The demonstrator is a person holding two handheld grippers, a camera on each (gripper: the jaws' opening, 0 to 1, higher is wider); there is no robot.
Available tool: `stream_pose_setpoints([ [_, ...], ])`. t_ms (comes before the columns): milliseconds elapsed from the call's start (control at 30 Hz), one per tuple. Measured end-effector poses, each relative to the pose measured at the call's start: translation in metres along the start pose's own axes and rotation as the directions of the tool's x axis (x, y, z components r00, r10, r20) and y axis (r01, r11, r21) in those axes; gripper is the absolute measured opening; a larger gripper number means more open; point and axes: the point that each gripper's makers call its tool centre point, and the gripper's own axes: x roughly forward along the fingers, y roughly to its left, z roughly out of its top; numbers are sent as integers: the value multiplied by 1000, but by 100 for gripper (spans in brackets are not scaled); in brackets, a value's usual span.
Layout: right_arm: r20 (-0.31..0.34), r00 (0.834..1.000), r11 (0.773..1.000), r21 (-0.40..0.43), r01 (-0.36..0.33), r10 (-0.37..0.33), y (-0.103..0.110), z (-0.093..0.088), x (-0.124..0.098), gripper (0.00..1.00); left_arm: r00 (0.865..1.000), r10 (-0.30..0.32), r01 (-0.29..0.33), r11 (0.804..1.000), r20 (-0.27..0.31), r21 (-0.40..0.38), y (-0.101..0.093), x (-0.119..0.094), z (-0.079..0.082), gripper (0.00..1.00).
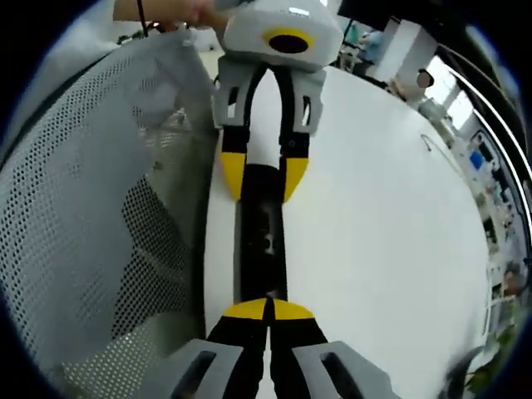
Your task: Press the specified remote control buttons in sequence, fully releasing each button before pressing the next.
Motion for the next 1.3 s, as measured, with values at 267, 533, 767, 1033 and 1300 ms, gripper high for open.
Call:
stream_pose_setpoints([
  [267,50,998,987,159,36,-45,-4,-1,0,0,994,45,-43,999,97,-23,0,-1,1,24],
  [533,174,985,955,291,-56,5,0,5,-6,0,992,32,-28,999,122,-35,-3,0,2,24],
  [767,128,991,978,194,-72,48,3,10,3,0,991,25,-22,999,130,-28,-4,0,3,24],
  [1033,96,993,987,135,-84,72,5,11,3,0,988,0,11,997,151,-72,-7,-2,3,28],
  [1300,-60,998,988,-154,-26,17,7,11,6,0,991,5,-3,1000,132,-18,-7,-1,1,25],
])
